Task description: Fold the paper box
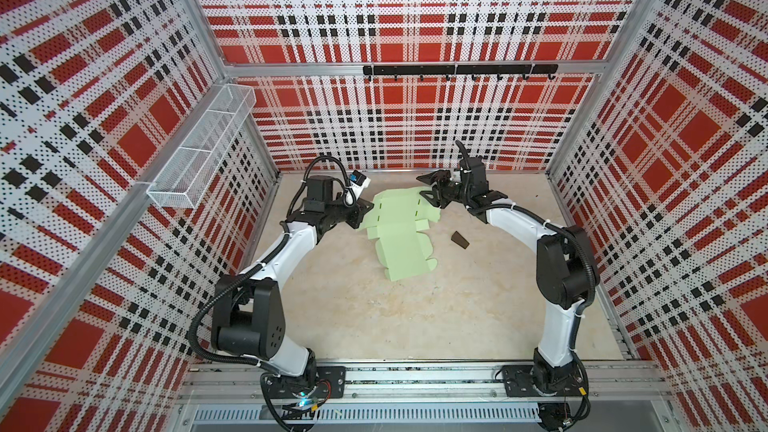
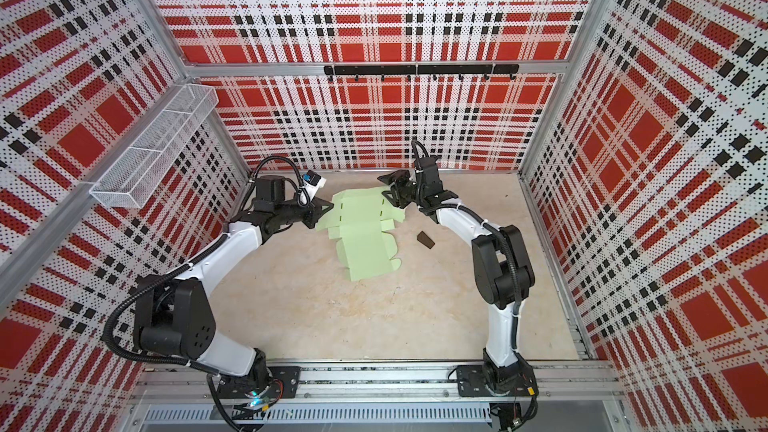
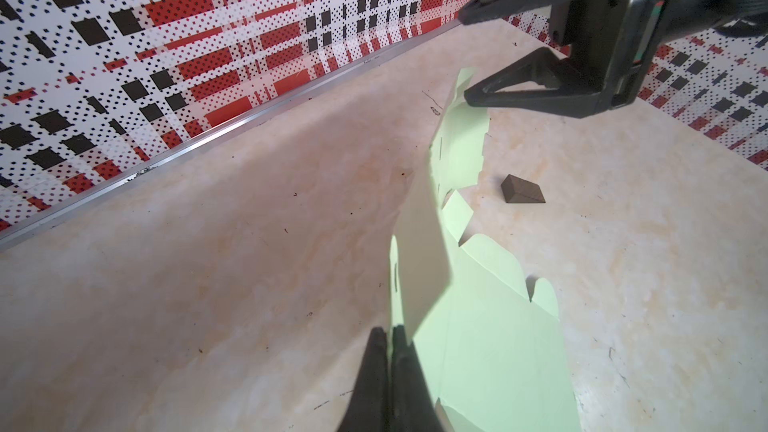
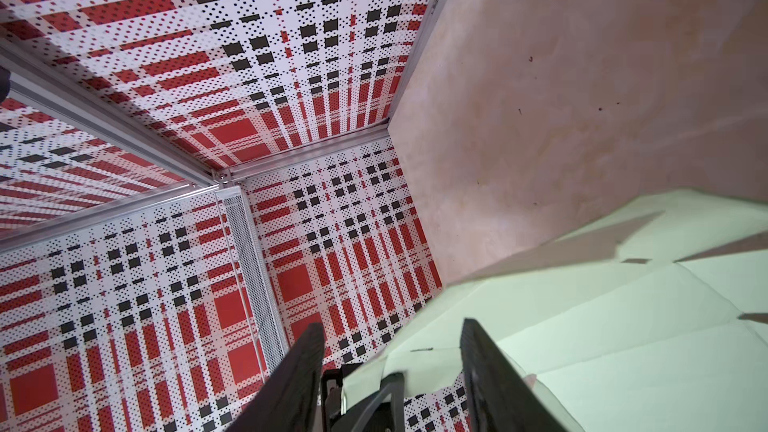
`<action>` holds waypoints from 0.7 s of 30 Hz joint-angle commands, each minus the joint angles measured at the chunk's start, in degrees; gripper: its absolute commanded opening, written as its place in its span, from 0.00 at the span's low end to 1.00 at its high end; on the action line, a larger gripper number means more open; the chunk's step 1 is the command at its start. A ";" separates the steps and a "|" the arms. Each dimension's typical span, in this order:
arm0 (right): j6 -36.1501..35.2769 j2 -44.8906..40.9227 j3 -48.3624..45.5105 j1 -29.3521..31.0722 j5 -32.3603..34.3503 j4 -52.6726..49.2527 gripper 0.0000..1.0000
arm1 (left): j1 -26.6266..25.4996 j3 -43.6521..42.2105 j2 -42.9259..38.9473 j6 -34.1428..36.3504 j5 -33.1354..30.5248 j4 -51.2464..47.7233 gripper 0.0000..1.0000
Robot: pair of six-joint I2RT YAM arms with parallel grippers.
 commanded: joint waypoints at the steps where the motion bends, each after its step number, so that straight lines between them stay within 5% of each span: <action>1: 3.83 2.05 1.67 0.84 -0.26 3.60 0.54 | -0.51 -0.06 0.57 0.67 -0.06 1.12 0.00; 9: 1.88 2.87 1.46 1.04 0.42 2.44 0.46 | -0.68 -0.06 0.40 -0.07 0.04 1.38 0.00; 17: -2.28 1.01 1.23 0.96 1.92 -0.03 0.18 | -0.39 -0.70 0.30 -0.16 -0.18 2.05 0.02; 21: -2.78 0.83 1.06 0.78 1.97 -0.64 0.05 | -0.42 -1.19 0.15 0.32 -0.04 2.30 0.14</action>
